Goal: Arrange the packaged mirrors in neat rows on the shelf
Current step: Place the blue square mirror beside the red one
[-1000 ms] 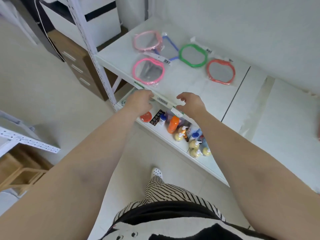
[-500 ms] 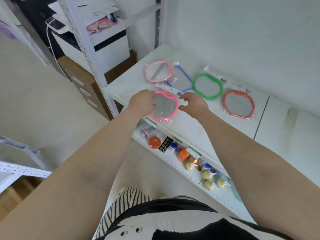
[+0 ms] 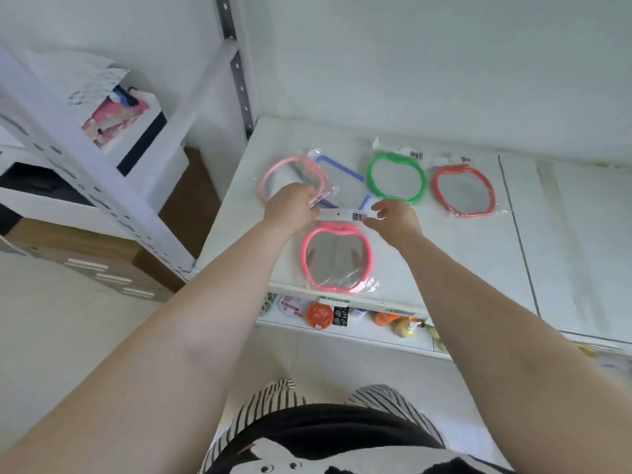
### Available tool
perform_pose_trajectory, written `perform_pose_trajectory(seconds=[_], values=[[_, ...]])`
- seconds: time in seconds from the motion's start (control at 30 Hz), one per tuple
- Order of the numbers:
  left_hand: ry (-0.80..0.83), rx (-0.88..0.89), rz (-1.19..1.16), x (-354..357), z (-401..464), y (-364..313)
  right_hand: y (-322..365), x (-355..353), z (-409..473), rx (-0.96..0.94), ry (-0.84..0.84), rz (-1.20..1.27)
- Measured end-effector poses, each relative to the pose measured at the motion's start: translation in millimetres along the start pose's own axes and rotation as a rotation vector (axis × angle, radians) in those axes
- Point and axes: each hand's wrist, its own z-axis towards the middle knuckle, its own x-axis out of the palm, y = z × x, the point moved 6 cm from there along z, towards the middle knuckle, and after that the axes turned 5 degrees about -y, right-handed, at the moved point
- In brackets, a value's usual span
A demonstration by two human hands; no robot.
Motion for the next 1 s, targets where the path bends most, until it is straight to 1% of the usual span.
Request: perform_pose_trajectory(seconds=[0.13,0.2,0.3,0.53,0.73,0.9,1.0], values=[[0.080,0.016,-0.188,28.3,13.4,-9.3,-17.0,7.8,-0.2,0.197,-0.060,0.160],[0.096,0.014,-0.245,44.1,17.3,-15.9,-21.2,12.6,4.2,0.247,-0.079,0.209],[0.071,-0.033,-0.289,62.2,28.8,-18.9,-23.5,19.3,17.8,0.297,-0.109,0.271],[-0.038,-0.281,-0.408,95.5,53.5,-4.6,-16.3,40.0,54.5,0.360,-0.129,0.353],[-0.211,-0.538,-0.446,106.9,67.4,14.5,-23.3,48.0,70.1,0.440,-0.109,0.347],[-0.268,-0.793,-0.732,120.0,72.1,14.0,-22.8,53.9,81.1,0.438,-0.059,0.352],[-0.258,-0.877,-0.801,135.9,80.4,19.0,-24.5,56.2,84.8,0.456,-0.053,0.346]])
